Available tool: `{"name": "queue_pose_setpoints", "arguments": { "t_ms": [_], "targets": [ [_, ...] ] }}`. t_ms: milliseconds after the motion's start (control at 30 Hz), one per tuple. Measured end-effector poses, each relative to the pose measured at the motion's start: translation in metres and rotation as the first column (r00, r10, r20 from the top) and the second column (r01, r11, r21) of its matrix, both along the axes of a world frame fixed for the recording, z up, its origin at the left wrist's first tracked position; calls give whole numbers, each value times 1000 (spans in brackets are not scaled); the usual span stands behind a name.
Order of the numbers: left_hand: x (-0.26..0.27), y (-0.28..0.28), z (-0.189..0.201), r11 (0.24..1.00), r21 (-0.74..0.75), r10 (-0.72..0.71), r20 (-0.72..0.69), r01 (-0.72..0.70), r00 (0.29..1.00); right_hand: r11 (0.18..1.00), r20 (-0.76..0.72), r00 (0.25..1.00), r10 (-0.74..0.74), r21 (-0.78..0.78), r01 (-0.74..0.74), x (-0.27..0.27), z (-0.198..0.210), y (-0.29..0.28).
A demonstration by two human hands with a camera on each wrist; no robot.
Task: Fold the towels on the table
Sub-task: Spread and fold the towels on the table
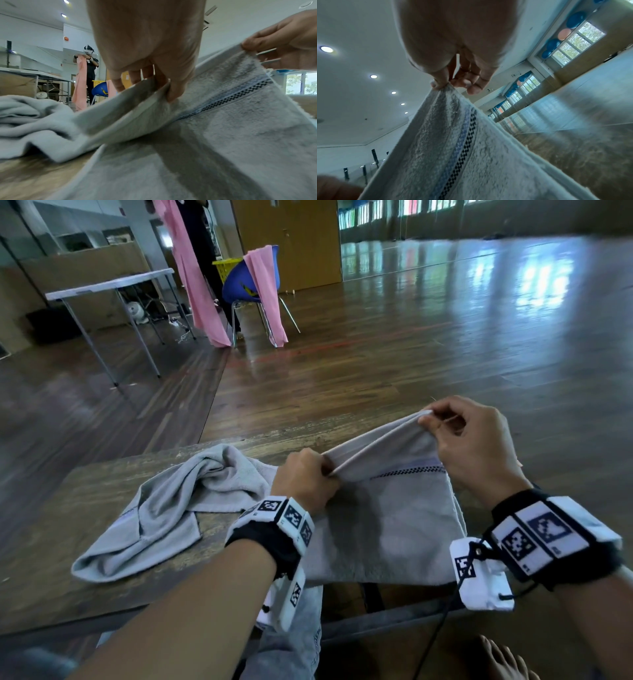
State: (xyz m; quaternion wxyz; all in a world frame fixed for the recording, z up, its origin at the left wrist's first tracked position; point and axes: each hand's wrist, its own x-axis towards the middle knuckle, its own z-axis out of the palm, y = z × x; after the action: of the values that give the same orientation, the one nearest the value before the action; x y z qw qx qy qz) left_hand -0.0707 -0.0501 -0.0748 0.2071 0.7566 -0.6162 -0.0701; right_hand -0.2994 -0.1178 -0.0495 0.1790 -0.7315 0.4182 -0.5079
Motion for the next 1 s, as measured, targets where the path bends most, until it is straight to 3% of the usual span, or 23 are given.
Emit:
{"name": "queue_pose_setpoints", "arguments": {
  "t_ms": [100,267,567,833,1000],
  "targets": [
    [19,6,1,998,62,23,35,-25,999,992,-31,992,-121,28,122,-11,-2,-11],
    [48,12,10,997,40,71,47,-73,996,960,-94,968,-233,140,244,-34,-6,-33],
    [60,14,24,993,-81,-99,-140,89,985,928,-213,950,-230,245,280,-46,-14,-46],
    [72,8,15,974,-211,-120,-140,89,983,911,-267,942,-205,299,283,-41,-17,-53],
    [71,0,8,974,-205,-130,-139,100,982,909,-311,932,-187,306,284,-36,-24,-63]
  ]
}}
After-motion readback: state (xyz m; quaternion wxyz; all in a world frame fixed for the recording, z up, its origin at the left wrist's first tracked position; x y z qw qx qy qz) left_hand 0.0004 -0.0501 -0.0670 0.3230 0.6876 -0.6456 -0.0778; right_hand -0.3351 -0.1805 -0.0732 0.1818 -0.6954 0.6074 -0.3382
